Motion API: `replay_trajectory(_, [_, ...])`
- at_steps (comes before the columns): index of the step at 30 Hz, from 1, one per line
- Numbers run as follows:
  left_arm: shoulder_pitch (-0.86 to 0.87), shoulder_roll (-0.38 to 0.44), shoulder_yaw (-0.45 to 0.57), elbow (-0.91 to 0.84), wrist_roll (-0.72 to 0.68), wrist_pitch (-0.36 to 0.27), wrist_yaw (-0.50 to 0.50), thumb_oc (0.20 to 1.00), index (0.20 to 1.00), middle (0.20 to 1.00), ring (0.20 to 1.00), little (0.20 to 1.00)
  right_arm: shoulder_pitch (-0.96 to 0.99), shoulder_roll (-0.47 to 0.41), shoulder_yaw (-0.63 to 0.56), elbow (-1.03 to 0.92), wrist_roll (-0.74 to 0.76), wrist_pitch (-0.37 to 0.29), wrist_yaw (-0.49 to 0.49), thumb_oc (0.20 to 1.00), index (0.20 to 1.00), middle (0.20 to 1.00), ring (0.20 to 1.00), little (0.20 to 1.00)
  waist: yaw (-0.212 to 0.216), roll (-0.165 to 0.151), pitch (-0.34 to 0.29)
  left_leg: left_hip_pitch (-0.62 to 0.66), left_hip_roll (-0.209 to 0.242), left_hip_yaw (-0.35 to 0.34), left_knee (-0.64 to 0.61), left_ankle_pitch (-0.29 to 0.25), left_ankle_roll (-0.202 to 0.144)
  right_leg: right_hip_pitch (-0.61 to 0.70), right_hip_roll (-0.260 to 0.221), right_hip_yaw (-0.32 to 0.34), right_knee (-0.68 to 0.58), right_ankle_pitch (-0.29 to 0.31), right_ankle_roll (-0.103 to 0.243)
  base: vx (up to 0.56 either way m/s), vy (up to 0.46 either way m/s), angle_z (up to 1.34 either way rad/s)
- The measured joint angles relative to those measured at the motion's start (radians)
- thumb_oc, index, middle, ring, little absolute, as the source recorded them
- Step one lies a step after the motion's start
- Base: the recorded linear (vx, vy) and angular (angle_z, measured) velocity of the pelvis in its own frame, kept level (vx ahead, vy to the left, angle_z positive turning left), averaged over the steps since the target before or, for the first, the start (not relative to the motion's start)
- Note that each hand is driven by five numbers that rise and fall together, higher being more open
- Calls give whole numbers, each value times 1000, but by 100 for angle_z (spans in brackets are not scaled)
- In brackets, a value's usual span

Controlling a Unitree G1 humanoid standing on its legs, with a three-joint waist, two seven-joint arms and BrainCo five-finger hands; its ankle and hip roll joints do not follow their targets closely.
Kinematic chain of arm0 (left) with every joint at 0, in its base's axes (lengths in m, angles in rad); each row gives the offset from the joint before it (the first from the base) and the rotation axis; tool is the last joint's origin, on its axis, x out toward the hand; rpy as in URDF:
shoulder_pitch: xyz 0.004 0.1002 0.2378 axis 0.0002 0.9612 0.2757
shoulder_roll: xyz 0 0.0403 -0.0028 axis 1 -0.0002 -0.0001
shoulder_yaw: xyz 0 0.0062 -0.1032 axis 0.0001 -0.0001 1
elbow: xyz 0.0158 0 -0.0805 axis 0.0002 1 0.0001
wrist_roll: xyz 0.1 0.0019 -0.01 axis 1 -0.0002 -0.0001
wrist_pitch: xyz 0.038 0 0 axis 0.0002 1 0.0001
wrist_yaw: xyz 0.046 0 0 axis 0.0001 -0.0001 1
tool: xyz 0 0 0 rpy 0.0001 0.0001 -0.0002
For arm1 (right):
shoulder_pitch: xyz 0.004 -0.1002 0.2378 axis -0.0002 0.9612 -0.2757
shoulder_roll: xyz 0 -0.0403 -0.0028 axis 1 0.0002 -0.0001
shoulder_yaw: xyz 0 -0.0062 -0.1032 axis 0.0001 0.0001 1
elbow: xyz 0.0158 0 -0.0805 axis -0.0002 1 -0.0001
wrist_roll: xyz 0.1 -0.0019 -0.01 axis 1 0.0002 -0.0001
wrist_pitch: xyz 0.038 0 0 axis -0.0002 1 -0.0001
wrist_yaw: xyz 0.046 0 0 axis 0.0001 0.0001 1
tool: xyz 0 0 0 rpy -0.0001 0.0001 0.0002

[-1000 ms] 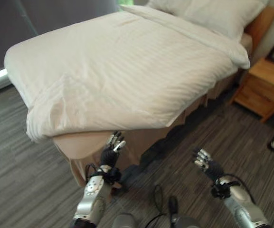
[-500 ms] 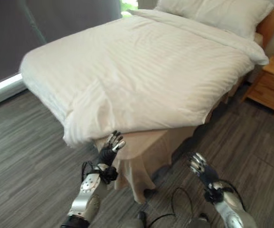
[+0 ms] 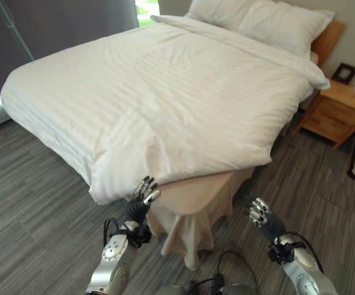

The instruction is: Making the bed.

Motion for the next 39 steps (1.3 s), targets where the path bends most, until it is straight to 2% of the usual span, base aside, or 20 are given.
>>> replay_trajectory(1, [6, -9, 3, -3, -3, 2, 0, 1000, 1000, 1000, 1000, 1000, 1, -4, 6, -8, 0, 1, 1, 1000, 1000, 1000, 1000, 1000, -1, 11, -5, 16, -4, 2, -47, 16, -15, 17, -6, 3, -35, 20, 13, 45, -55, -39])
replay_trajectory(2, [10, -14, 3, -11, -3, 2, -1, 1000, 1000, 1000, 1000, 1000, 9, -6, 6, -14, 0, 0, 3, 1000, 1000, 1000, 1000, 1000, -7, 11, -19, 33, -12, 3, -89, 37, -10, 48, -11, 8, -87, 42, 12, 34, -42, 2])
replay_trajectory(4, [13, -5, -4, -18, -3, 2, -3, 1000, 1000, 1000, 1000, 1000, 13, -6, 6, -11, 0, 1, 1, 1000, 1000, 1000, 1000, 1000, -7, 10, -34, 70, -27, 6, -143, 56, -2, 106, -21, 7, -171, 76, 35, 15, -34, -4])
replay_trajectory(6, [14, -6, -5, -18, -3, 4, -3, 1000, 1000, 1000, 1000, 1000, 23, -6, 5, -9, 0, 1, 0, 1000, 1000, 1000, 1000, 1000, -17, 16, -50, 91, -35, 2, -180, 72, 9, 126, -26, 3, -199, 88, 50, 6, -44, 4])
replay_trajectory(7, [18, -9, -12, -33, -3, 11, -4, 1000, 1000, 1000, 1000, 1000, 41, -6, 5, -9, 0, 2, 1, 1000, 1000, 1000, 1000, 1000, -20, 27, -60, 119, -37, -1, -221, 99, 21, 134, -24, 0, -206, 88, 51, 12, -65, 7])
replay_trajectory(10, [16, -11, -21, -61, -3, 15, -13, 1000, 1000, 1000, 1000, 1000, 50, -9, 7, 1, 0, 17, 0, 1000, 1000, 1000, 1000, 1000, -25, 51, -54, 143, -35, -3, -258, 122, 22, 139, -21, -5, -206, 85, 54, 7, -33, 5])
replay_trajectory(12, [15, -13, -25, -61, -3, 17, -13, 1000, 1000, 1000, 1000, 1000, 48, -10, 7, 1, 0, 19, 0, 1000, 1000, 1000, 1000, 1000, -27, 63, -48, 157, -30, -2, -262, 123, 21, 153, -16, -9, -207, 82, 56, 8, -42, 5])
replay_trajectory(21, [15, -13, -25, -63, -3, 18, -12, 1000, 1000, 1000, 1000, 1000, 46, -15, -2, 0, 0, 19, -1, 1000, 1000, 1000, 1000, 1000, -32, 70, -42, 156, -9, 4, -269, 113, 4, 151, 5, 4, -207, 71, 52, 11, -16, -4])
replay_trajectory(25, [16, -14, -24, -63, -3, 18, -8, 1000, 1000, 1000, 1000, 1000, 49, -10, -57, -1, 1, 11, -21, 1000, 1000, 1000, 1000, 1000, -48, 79, -37, 155, -3, 11, -269, 112, 3, 146, 12, 12, -207, 72, 45, 19, -9, -5])
replay_trajectory(32, [26, -25, 3, -68, -3, 18, 9, 1000, 1000, 1000, 1000, 1000, 58, -5, -100, -1, 0, -21, -55, 1000, 1000, 1000, 1000, 1000, -60, 79, -36, 159, 2, 29, -264, 112, 3, 141, 17, 22, -207, 72, 39, 23, -2, -5])
replay_trajectory(39, [25, -31, 19, -77, -3, 17, 10, 1000, 1000, 1000, 1000, 1000, 63, -3, -112, -1, 0, -25, -70, 1000, 1000, 1000, 1000, 1000, -73, 80, -36, 157, 6, 36, -270, 109, -2, 138, 22, 33, -207, 73, 37, 22, -10, -5])
